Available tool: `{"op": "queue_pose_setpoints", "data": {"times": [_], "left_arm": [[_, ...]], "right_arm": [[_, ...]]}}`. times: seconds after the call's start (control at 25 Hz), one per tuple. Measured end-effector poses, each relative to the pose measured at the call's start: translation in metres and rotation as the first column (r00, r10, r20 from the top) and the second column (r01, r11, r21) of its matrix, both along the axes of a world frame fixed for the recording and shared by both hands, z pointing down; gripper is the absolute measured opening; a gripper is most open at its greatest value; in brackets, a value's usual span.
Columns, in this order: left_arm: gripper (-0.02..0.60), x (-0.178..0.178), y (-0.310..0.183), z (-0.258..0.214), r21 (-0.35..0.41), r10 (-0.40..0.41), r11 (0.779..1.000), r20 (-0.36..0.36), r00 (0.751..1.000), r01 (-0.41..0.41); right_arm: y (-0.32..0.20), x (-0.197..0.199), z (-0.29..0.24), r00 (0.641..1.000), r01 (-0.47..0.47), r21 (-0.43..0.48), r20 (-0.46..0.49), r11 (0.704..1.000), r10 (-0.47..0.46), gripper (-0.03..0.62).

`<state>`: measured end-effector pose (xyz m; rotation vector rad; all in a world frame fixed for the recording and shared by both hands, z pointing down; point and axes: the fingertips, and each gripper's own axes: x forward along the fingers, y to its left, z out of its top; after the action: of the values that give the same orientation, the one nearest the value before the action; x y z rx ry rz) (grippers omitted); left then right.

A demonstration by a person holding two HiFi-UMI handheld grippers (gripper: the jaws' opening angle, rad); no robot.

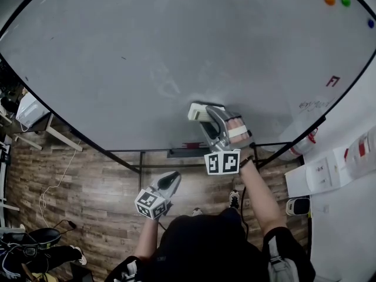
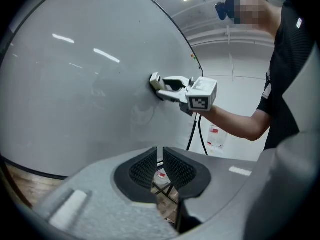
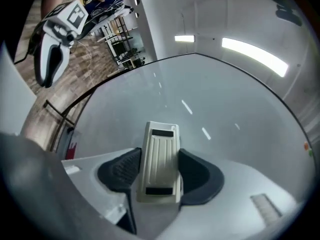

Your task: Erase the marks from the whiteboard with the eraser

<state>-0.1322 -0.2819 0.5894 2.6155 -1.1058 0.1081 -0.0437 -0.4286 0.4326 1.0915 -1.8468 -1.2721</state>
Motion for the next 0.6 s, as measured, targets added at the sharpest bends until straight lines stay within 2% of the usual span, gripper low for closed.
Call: {"op": "queue_pose_setpoints", "data": {"times": [0.12, 0.24, 0.4, 0.6], "left_arm": [[0.046, -0.001, 0.002, 0.000, -0.008, 0.000, 1.000, -0.002, 1.000, 0.000], [0.046, -0.004, 0.002, 0.002, -0.011, -0.004, 1.000, 0.002, 1.000, 0.004], [0.047, -0.007, 0.001, 0.004, -0.012, -0.014, 1.000, 0.000, 1.000, 0.014], [0.048, -0.006, -0.001, -0.001, 0.001, -0.011, 1.000, -0.007, 1.000, 0.011]], "right_arm": [[0.001, -0.007, 0.059, 0.997, 0.004, -0.084, -0.077, 0.996, -0.011, 0.241], [0.001, -0.007, 0.075, 0.996, -0.004, -0.125, -0.091, 0.992, -0.008, 0.241], [0.000, -0.006, 0.057, 0.997, 0.000, -0.120, -0.076, 0.993, -0.010, 0.241], [0.000, 0.004, -0.024, 1.000, -0.011, -0.003, 0.012, 1.000, 0.012, 0.241]]}}
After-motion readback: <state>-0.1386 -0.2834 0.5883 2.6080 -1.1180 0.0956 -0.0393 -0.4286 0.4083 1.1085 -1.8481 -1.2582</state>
